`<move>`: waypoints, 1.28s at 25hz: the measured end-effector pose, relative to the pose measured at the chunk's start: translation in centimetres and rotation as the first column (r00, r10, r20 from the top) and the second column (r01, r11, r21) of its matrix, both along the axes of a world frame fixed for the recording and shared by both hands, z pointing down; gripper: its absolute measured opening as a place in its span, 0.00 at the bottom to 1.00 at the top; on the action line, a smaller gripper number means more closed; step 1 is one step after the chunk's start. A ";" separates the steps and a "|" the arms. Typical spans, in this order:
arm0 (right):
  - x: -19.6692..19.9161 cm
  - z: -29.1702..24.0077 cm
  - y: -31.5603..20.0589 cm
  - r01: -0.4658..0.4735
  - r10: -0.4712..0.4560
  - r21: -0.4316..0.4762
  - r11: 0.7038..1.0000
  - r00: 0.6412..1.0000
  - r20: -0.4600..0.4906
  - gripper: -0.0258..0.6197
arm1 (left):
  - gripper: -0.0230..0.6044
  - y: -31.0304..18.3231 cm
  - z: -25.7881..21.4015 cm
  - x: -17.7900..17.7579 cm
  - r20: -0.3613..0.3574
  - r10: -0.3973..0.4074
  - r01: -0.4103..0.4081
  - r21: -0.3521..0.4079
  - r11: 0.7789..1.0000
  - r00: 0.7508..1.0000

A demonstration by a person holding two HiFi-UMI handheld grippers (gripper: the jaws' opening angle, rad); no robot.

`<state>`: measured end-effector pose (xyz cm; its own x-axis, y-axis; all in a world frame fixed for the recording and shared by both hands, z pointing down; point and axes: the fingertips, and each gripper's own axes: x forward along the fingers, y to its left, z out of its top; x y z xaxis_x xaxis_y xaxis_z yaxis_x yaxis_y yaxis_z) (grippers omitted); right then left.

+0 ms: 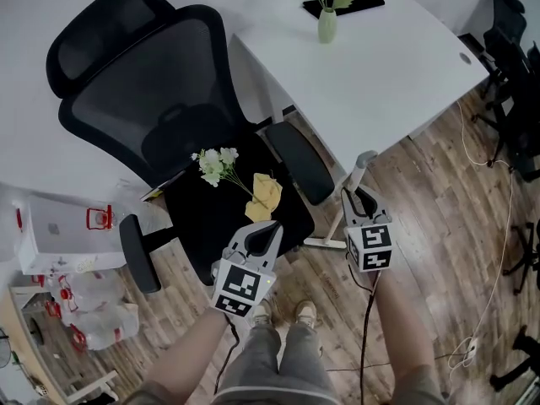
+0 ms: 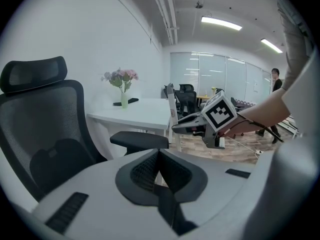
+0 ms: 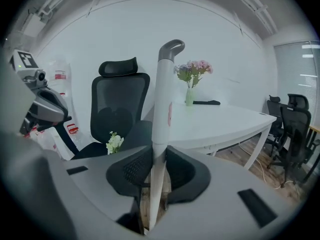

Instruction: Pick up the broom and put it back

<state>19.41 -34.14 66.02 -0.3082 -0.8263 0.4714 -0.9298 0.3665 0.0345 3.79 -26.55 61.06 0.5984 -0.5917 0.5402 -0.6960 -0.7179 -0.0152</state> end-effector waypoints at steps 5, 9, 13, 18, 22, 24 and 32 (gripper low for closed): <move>0.6 0.7 -1.0 -0.045 0.045 0.010 0.999 0.999 0.001 0.20 | 0.06 0.1 0.4 -0.6 0.011 0.000 0.000 -0.002 1.000 1.000; 0.5 1.9 -0.9 -0.039 0.040 -0.024 0.999 0.999 0.016 0.25 | 0.06 0.3 0.4 -1.0 0.013 -0.004 0.004 0.002 1.000 1.000; 0.5 2.1 -0.2 -0.043 0.043 -0.039 0.998 0.999 0.007 0.27 | 0.06 0.4 0.2 -1.2 0.015 -0.004 0.004 0.002 1.000 1.000; 1.0 1.0 0.8 -0.055 0.055 -0.044 0.998 0.998 -0.003 0.30 | 0.06 0.6 -0.6 -1.1 0.011 -0.001 0.001 0.002 1.000 1.000; 1.0 -1.6 1.9 -0.052 0.052 -0.030 0.998 0.999 0.010 0.30 | 0.06 0.8 -1.9 -1.1 0.004 0.008 -0.008 0.012 1.000 1.000; 0.7 -3.7 2.7 -0.040 0.040 -0.018 0.999 0.999 0.026 0.30 | 0.06 1.0 -3.0 -0.9 -0.003 0.012 -0.011 0.020 1.000 1.000; -0.8 -15.6 8.1 -0.004 -0.008 0.097 0.995 0.992 0.126 0.21 | 0.06 2.2 -10.7 0.0 -0.054 0.049 -0.044 0.104 0.994 0.997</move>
<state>18.59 -26.04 50.39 -0.3620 -0.8654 0.3464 -0.9281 0.3692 -0.0476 3.78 -24.30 50.32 0.6543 -0.6133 0.4425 -0.6638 -0.7461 -0.0525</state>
